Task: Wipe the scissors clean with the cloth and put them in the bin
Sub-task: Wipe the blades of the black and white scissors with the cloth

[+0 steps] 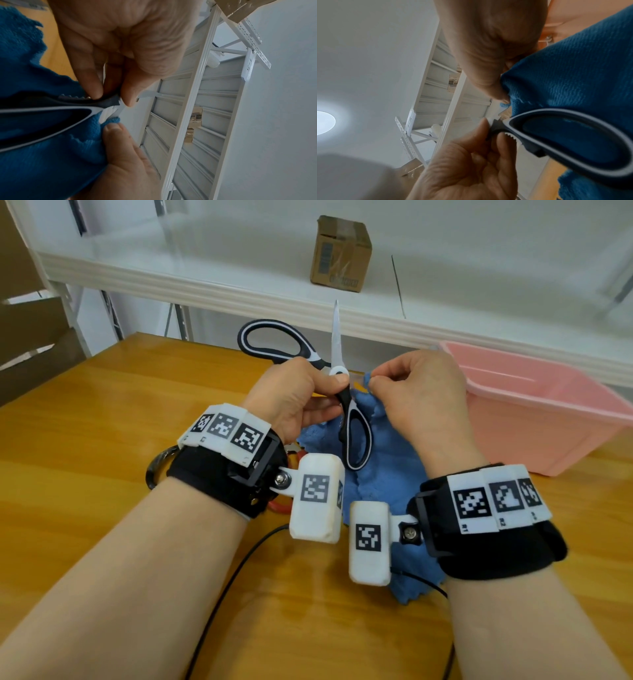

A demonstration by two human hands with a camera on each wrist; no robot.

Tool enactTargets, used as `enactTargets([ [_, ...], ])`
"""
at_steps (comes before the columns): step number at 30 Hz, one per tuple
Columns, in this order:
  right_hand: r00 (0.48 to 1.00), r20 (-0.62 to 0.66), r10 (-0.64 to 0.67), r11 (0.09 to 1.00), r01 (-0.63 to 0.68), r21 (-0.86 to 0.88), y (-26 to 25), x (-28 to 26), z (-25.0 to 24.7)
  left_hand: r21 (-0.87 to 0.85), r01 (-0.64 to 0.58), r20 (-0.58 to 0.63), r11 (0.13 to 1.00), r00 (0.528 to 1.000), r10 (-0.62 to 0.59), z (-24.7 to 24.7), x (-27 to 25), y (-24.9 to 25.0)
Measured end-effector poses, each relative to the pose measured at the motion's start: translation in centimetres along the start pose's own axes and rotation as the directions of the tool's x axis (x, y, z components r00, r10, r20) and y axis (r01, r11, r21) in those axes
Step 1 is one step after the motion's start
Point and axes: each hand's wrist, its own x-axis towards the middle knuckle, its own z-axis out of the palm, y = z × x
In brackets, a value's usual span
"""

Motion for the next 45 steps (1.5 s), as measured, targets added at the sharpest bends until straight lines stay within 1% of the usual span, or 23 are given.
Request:
enactTargets([
  [3,1.0,-0.005,0.005,1.0,-0.005,0.003,0.0,0.0,-0.1,-0.006,-0.001,-0.007,1.0,1.0,0.001,-0.1,0.1,0.1],
  [8,0.999,0.008,-0.035,0.998,0.035,0.061,-0.9,-0.4,0.7,0.014,-0.007,0.002,1.0,1.0,0.007,-0.3,0.1,0.2],
  [10,0.999,0.007,-0.035,0.999,0.034,0.037,-0.7,-0.4,0.7,0.024,-0.003,0.005,1.0,1.0,0.003,-0.2,0.1,0.1],
  [14,1.0,0.0,0.006,1.0,-0.006,-0.017,0.2,-0.2,0.1,0.015,0.008,-0.004,1.0,1.0,-0.008,-0.2,0.0,0.1],
  [19,0.999,0.01,-0.033,0.999,0.032,0.009,-0.5,-0.5,0.6,-0.001,0.012,-0.004,1.0,1.0,-0.012,-0.4,0.2,0.0],
  [24,1.0,-0.004,0.024,1.0,-0.024,0.009,0.2,-0.1,0.4,-0.028,0.026,0.014,0.999,1.0,-0.026,-0.4,0.0,0.1],
  [29,1.0,-0.006,-0.026,1.0,0.026,0.013,-0.4,-0.4,0.6,-0.033,0.015,0.02,0.999,1.0,-0.014,-0.6,-0.1,0.3],
  [33,1.0,-0.007,0.002,1.0,-0.002,-0.009,0.0,-0.3,0.5,-0.027,0.03,0.023,0.999,0.999,-0.029,-0.6,-0.2,0.3],
  [36,1.0,-0.017,-0.013,1.0,0.013,-0.017,0.3,-0.1,0.5,-0.036,0.04,0.023,0.999,0.999,-0.039,-0.7,0.0,0.2],
  [37,1.0,-0.008,-0.012,1.0,0.012,0.01,0.3,-0.1,0.6,-0.044,0.044,0.021,0.998,0.999,-0.043,-0.8,0.0,0.3],
  [39,1.0,0.013,0.016,0.987,-0.018,0.159,0.3,0.0,0.5,-0.073,0.053,0.021,0.996,0.998,-0.052,-1.0,0.1,0.4],
  [41,0.999,0.005,0.043,0.943,-0.042,0.331,0.3,0.1,0.0,-0.098,0.056,0.021,0.994,0.998,-0.054,-1.3,0.1,0.6],
  [42,0.999,-0.002,0.05,0.921,-0.045,0.386,0.2,0.2,-0.4,-0.108,0.057,0.019,0.992,0.998,-0.056,-1.5,0.1,0.7],
  [45,0.999,-0.018,0.042,0.887,-0.029,0.461,0.4,0.3,-1.4,-0.155,0.073,0.004,0.985,0.997,-0.074,-2.0,0.2,0.9],
])
